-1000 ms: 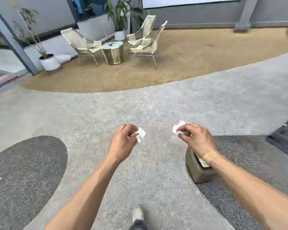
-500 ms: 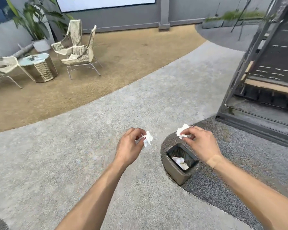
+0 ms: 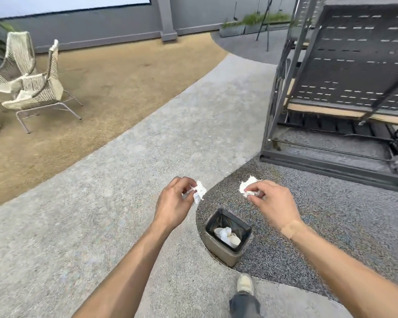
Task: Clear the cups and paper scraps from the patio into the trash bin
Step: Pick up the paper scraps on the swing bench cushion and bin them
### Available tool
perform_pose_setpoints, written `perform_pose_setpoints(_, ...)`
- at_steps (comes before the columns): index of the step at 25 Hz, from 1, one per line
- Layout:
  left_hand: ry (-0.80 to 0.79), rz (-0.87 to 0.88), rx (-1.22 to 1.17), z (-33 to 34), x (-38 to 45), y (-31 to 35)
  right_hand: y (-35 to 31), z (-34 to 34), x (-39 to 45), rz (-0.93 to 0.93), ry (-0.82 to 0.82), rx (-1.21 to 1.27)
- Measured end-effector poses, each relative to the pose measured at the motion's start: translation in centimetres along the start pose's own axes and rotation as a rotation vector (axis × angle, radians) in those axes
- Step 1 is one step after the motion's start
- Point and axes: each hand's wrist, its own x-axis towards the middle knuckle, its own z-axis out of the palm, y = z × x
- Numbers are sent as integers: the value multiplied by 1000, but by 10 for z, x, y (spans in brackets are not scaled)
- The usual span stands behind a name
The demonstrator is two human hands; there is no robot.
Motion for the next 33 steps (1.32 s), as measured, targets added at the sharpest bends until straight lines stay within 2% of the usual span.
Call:
perform_pose_setpoints(5,-49,20,17,44,74,15,40,-11,65,26,2,42)
perform_pose_setpoints(10,-104,-30,40,88,140,25,82,-21,132,47,-41,76)
perform_pose_setpoints(18,-231,-138,74,139,205,-8,128,26,189,148,-175,110)
perform_pose_setpoints(25,-464,-199,113,211,228,-93,174,123,192,364,-210,175)
perform_pose_setpoints(29,-611,-261,143,272,212,-157,208,204,172,545,-297,195)
perform_pose_setpoints(33,-703,-398,136,349,190,-228,254,303,146,707,-367,205)
